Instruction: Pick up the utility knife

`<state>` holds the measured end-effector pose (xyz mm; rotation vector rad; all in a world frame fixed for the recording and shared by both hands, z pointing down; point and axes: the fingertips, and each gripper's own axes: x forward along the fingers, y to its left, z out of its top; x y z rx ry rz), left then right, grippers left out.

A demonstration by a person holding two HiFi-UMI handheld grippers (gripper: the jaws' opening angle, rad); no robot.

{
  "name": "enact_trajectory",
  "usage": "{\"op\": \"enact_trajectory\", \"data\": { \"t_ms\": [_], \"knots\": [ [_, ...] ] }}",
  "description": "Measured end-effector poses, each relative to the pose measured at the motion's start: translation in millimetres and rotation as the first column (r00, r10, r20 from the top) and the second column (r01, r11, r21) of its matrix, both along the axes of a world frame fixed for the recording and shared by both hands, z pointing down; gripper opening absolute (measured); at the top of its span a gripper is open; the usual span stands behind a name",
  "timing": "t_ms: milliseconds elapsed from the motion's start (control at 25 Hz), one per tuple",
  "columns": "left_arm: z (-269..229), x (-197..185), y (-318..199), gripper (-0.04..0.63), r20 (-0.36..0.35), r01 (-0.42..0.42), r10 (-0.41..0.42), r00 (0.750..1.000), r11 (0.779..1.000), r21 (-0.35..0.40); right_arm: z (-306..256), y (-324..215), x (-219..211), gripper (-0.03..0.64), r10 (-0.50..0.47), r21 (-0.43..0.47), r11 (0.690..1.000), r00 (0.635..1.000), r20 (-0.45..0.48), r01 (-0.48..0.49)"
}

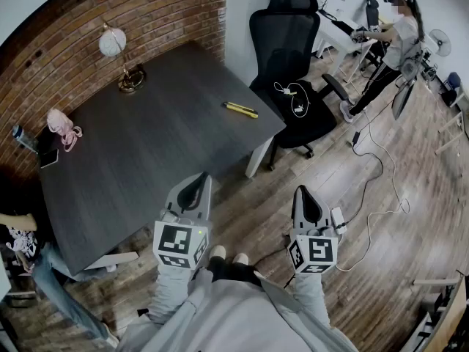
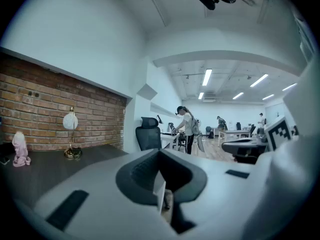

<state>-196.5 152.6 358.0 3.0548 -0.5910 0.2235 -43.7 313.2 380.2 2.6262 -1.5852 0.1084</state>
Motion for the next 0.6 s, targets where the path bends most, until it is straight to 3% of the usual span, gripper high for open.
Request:
{"op": "enact_trajectory", "data": {
  "t_ms": [600],
  "knots": [
    [12, 9, 30, 0.018, 0.026, 0.017, -0.016, 1.0, 1.0, -0.008, 3, 32, 11, 0.018, -0.016, 0.04, 0.999, 0.999, 0.033, 0.015]
  ]
}}
